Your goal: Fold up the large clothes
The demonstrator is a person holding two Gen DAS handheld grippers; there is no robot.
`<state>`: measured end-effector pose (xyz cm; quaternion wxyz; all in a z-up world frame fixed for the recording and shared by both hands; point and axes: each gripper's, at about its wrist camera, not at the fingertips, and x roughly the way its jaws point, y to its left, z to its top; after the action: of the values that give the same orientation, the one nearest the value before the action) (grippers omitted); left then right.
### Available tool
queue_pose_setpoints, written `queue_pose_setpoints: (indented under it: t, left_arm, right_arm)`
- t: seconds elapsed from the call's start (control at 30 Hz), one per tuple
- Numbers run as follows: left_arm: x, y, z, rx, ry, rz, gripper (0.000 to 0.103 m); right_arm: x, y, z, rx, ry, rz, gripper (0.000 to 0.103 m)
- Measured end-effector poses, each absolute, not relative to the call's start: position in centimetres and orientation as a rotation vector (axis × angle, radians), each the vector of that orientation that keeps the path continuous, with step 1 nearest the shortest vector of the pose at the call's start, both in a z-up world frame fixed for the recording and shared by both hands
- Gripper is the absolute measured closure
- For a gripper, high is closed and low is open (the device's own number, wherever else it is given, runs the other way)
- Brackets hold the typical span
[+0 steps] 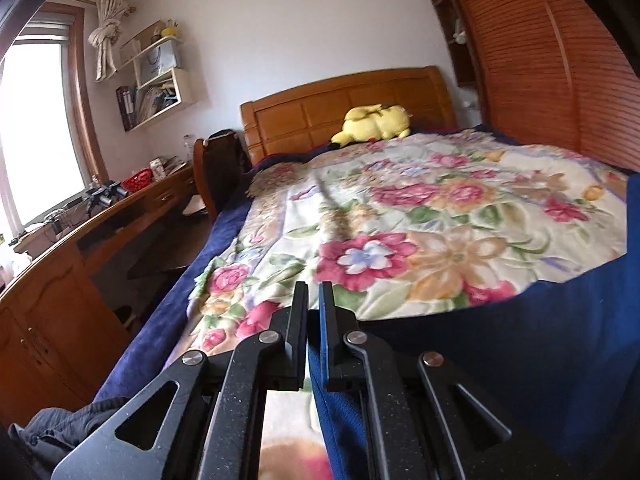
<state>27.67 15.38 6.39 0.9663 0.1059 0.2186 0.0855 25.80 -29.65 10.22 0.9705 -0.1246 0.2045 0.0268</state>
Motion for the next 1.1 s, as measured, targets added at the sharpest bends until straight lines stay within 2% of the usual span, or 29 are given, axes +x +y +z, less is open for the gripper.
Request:
queue_pose_setpoints:
  t: [0.1, 0.23, 0.27, 0.3, 0.33, 0.4, 0.63, 0.73, 0.77, 0.83, 1.1]
  left_arm:
    - [29.1, 16.2, 4.1, 0.162, 0.544, 0.149, 0.098]
    - [28.4, 16.4, 1.7, 0.166, 0.625, 0.12, 0.089]
    - [28.3, 16.3, 1.4, 0.164, 0.631, 0.115, 0.082]
    - [27.9, 16.5, 1.3, 0.154, 0.641, 0.102, 0.077]
    - [27.4, 16.7, 1.3, 0.135, 0.652, 0.077, 0.068]
    - [26.7, 16.7, 1.3, 0.109, 0.67, 0.034, 0.065]
    - [21.9, 15.0, -0.3, 0.13, 0.733, -0.069, 0.06]
    - [19.1, 14.4, -1.3, 0.131, 0.755, -0.106, 0.033]
    - [18.2, 14.4, -1.5, 0.129, 0.757, -0.116, 0.028]
    - [16.1, 14.0, -1.8, 0.131, 0.758, -0.125, 0.028]
    - [11.7, 13.6, -2.8, 0.117, 0.778, -0.127, 0.028]
  right_arm:
    - [28.1, -28.6, 8.2, -0.223, 0.485, 0.024, 0.102]
    - [28.7, -27.2, 5.3, -0.207, 0.581, 0.05, 0.084]
    - [28.3, -26.9, 4.8, -0.218, 0.583, 0.057, 0.08]
    - [27.8, -26.6, 4.6, -0.229, 0.59, 0.067, 0.065]
    - [27.3, -26.5, 4.4, -0.23, 0.604, 0.087, 0.045]
    - [26.3, -26.8, 4.4, -0.244, 0.621, 0.099, 0.037]
    - [19.5, -28.5, 6.0, -0.267, 0.6, 0.146, 0.036]
    - [16.3, -29.4, 5.8, -0.261, 0.605, 0.206, 0.029]
    - [15.3, -29.6, 5.7, -0.258, 0.606, 0.226, 0.027]
    - [13.5, -30.1, 5.4, -0.246, 0.609, 0.261, 0.024]
    - [7.8, -32.1, 2.9, -0.205, 0.628, 0.266, 0.024]
